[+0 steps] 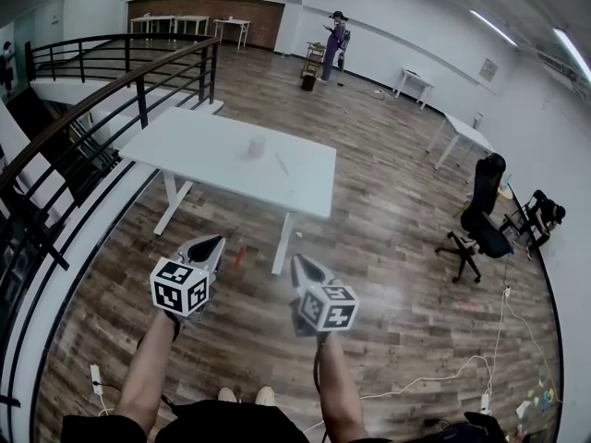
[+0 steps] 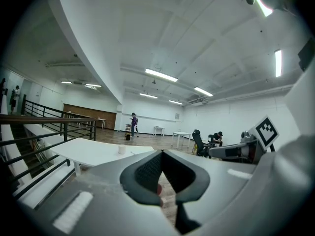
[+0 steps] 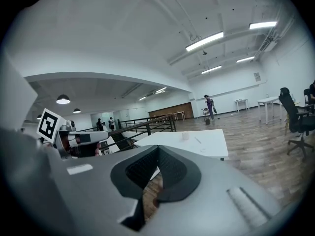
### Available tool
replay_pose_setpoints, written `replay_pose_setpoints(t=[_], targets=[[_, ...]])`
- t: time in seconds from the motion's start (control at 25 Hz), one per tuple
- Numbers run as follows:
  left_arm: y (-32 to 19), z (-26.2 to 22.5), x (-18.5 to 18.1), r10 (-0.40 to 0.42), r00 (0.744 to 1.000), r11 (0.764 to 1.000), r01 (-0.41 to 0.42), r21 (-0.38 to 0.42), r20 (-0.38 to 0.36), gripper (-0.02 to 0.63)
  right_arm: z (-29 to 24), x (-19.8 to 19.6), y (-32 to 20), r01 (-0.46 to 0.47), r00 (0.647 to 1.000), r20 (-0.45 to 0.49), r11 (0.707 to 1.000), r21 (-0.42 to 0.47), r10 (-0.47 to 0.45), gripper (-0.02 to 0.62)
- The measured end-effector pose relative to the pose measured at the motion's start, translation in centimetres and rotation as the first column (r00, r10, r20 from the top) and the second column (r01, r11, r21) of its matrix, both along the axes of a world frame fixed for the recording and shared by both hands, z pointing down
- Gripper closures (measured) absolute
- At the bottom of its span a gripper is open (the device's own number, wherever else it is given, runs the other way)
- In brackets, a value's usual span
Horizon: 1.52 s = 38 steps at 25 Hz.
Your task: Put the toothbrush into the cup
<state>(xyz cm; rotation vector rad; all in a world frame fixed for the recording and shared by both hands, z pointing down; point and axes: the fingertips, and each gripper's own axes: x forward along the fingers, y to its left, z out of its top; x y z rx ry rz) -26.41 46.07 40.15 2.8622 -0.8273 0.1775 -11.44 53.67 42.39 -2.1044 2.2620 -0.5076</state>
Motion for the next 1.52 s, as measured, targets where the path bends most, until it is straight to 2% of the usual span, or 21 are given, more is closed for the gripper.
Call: replay_pose_setpoints(t=[0.28,0.52,0.68,0.88,1.04,1.24,1.52], targets=[[-3.1,0.6,-2.1,-0.009,1.0,1.0,0.009,-0.016,-0.01,0.598,0.8,-2.1,-2.7,-0.002,1.0,0.003,1.0,-0.005,0.002,0.588],[-6.6,1.4,-0.4,-0.004,1.0,1.0,0.004,-0.016,-0.001,0.6,1.4,-0.7,-6.2,0.002,1.0,0.008,1.0,-0.011,-0.002,0.588],[-9.7,2.0,1.8,0.007,1.0,1.0,-0.007,-0.004,-0.01,0.598,2.2,1.7,-9.5,-0.006,1.0,0.02,1.0,-0.009,0.006,0.588],[-15.0,1.9,6.2,0.002,0.999,0.999,-0.004,0.044,0.043,0.598,2.6,5.9,-15.5,0.002,0.999,0.036,1.0,-0.024,-0.001,0.588],[-19.7,1.3,9.6,-0.001,1.0,1.0,0.001,0.025,0.002,0.598,2.3,9.0,-20.8,0.027,0.999,0.029,0.999,-0.026,-0.026,0.588],[-24.8,1.0,12.6,-0.034,0.999,0.999,0.034,0.022,-0.006,0.598,1.8,12.2,-26.4,0.049,0.998,0.031,0.998,-0.026,-0.049,0.588],[-29.0,1.7,14.7,-0.056,0.998,0.998,0.056,0.008,-0.005,0.598,2.3,14.5,-30.4,0.067,0.997,0.029,0.997,-0.034,-0.066,0.588]])
